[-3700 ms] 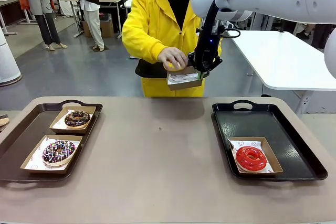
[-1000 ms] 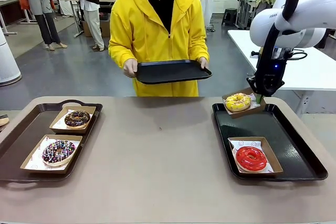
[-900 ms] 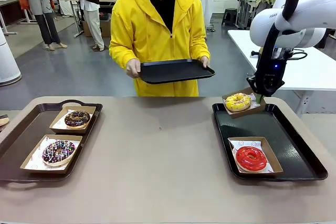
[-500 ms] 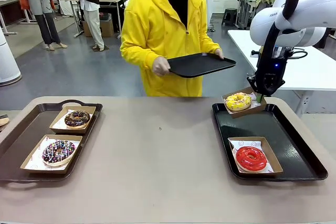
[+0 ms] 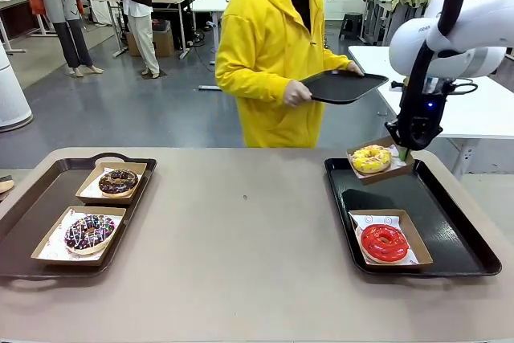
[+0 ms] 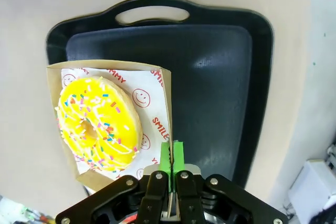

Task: Individually package the donuts and arrange them on the tray.
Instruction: Place the picked Paper togo box on the Handle tray.

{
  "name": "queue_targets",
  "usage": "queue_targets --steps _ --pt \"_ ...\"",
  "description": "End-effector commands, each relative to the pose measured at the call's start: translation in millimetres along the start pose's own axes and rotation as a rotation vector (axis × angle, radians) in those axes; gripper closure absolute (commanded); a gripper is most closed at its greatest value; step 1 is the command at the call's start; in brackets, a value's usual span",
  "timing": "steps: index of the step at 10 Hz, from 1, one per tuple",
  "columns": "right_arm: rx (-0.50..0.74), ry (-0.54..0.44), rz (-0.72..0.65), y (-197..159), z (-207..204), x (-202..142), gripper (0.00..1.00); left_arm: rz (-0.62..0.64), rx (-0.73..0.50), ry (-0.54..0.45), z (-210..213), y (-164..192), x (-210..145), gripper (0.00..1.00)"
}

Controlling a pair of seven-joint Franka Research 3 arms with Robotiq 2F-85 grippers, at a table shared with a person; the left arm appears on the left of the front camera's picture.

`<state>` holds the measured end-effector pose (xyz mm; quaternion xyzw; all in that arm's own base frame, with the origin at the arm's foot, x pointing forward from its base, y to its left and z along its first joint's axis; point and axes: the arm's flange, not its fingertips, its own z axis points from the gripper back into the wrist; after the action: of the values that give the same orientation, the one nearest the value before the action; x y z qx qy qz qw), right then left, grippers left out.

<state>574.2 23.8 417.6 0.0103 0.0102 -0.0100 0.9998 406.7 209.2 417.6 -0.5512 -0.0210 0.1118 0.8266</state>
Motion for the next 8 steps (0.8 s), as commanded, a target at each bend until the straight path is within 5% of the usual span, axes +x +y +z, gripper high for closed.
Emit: queue_targets --steps 1,8 --pt "-0.01 -0.032 0.028 -22.9 -13.3 -13.6 0.98 -0.014 0.003 0.003 1.4 1.0 -1.7 0.0" --pt "0.004 -0.002 -0.013 -30.2 -57.2 -2.1 0.98 -0.014 0.003 0.003 1.4 1.0 -1.7 0.0"
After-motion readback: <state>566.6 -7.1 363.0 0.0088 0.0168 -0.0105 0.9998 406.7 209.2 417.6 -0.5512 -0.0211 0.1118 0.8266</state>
